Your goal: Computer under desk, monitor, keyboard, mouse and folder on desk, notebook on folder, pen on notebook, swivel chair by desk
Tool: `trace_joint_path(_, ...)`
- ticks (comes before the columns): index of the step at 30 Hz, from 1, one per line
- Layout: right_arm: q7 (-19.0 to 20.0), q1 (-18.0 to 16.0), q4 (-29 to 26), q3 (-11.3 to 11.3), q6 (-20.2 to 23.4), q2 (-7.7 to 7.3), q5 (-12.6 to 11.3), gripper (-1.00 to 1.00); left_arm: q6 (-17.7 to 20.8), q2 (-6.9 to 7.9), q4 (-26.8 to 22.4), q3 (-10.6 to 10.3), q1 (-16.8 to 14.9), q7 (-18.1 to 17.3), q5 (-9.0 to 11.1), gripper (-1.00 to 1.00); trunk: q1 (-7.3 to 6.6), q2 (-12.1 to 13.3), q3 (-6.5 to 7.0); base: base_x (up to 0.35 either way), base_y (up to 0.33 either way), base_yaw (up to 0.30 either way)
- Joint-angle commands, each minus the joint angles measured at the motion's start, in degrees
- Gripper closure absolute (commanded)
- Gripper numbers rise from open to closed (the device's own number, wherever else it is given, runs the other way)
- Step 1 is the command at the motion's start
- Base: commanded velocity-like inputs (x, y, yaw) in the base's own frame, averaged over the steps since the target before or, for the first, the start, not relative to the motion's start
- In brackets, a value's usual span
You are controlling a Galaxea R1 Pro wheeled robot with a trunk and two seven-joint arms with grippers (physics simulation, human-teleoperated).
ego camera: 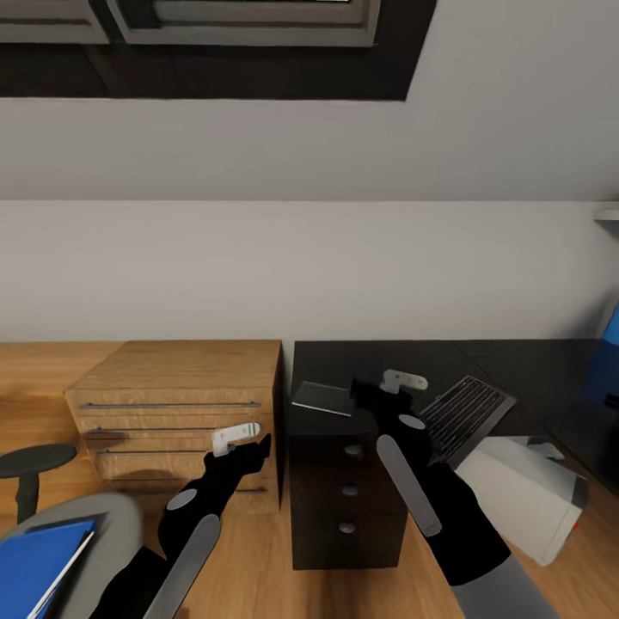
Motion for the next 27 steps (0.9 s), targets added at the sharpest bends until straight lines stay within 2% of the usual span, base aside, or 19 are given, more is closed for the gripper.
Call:
trace_joint_path(1, -0.49, -0.06, -0.08, 0.06, 0.15, 0.00, -0.45, -1.00, 0.06, 0.06, -0.08, -0.20, -0.06, 0.58, 0.54, -1.00, 0.03, -0.03, -0.07, 0.318, 0.000, 0.000)
trace_joint_path(10, -0.59, -0.06, 0.02, 0.02, 0.13, 0.01, -0.51, -1.00, 0.13, 0.08, 0.15, -0.36, -0.06, 0.58, 0.62, -1.00, 0.03, -0.03, -0.09, 0.299, 0.000, 0.031)
trace_joint_path(20, -0.59, -0.06, 0.04, 0.02, 0.13, 0.01, -0.16, -1.00, 0.07, 0.08, 0.35, -0.41, -0.06, 0.66, 0.53, -1.00, 0.03, -0.03, -0.09, 0.071, 0.000, 0.238)
trace_joint_path(27, -0.56, -0.06, -0.04, 0.09, 0.13, 0.01, -0.21, -1.00, 0.06, 0.08, 0.35, -0.42, -0.06, 0.67, 0.53, -1.00, 0.03, -0.03, -0.32, 0.255, 0.000, 0.203)
